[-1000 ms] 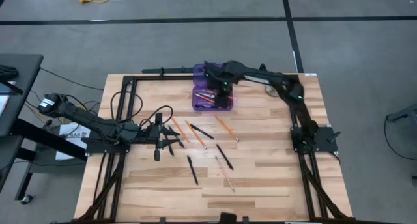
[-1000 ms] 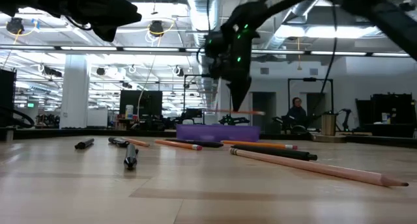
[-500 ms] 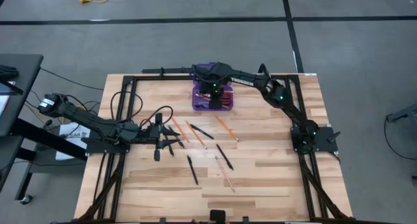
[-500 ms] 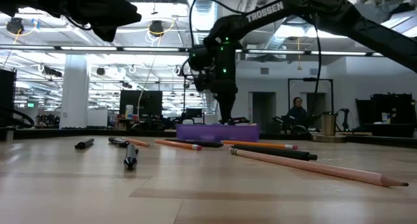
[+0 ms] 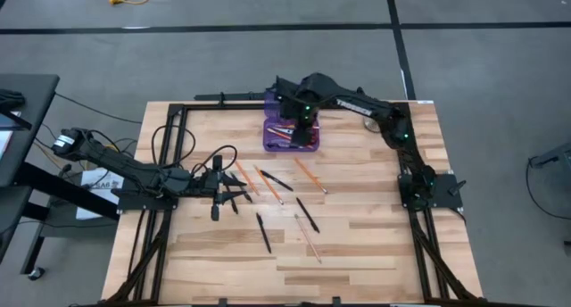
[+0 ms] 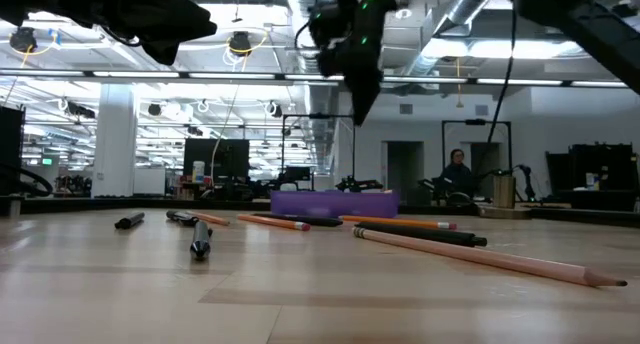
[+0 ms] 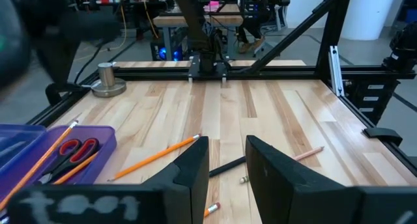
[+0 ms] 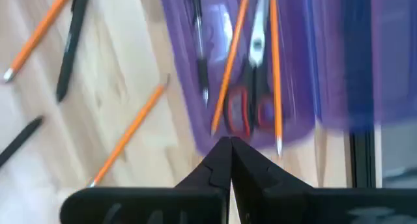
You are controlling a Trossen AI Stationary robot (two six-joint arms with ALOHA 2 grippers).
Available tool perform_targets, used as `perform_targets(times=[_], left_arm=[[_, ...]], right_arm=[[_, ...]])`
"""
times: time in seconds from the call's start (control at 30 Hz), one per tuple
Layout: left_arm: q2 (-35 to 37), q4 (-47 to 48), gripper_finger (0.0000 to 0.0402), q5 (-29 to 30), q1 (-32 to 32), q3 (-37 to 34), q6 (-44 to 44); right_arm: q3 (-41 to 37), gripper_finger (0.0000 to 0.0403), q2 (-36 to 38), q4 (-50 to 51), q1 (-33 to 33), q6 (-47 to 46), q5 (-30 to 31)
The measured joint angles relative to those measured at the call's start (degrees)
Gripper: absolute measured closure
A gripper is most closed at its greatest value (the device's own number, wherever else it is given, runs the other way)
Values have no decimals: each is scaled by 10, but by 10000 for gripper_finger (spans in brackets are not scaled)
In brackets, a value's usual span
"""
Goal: Pick & place school supplies into a supply box
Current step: Put the yellow pencil into the violet supply box
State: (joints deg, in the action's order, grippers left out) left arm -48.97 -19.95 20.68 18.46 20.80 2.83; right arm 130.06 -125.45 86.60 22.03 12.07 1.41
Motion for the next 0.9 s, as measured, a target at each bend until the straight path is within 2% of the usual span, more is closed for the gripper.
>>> perform_targets(times=[0.13,0.37,0.63,0.77,0.9], left_arm=[[0,0,310,-2,0,0,0],[0,0,310,-30,0,0,1],[0,13,310,-39,0,0,14],[0,15,310,-39,0,0,19],[0,16,310,-40,0,0,24]], right_arm=[[0,391,28,38,-3,-44,-1],[-23,320,61,36,-27,-68,-27],[-109,254,62,34,-57,-82,-28],[-176,245,62,34,-60,-91,-9],[-232,257,62,35,-56,-106,47]])
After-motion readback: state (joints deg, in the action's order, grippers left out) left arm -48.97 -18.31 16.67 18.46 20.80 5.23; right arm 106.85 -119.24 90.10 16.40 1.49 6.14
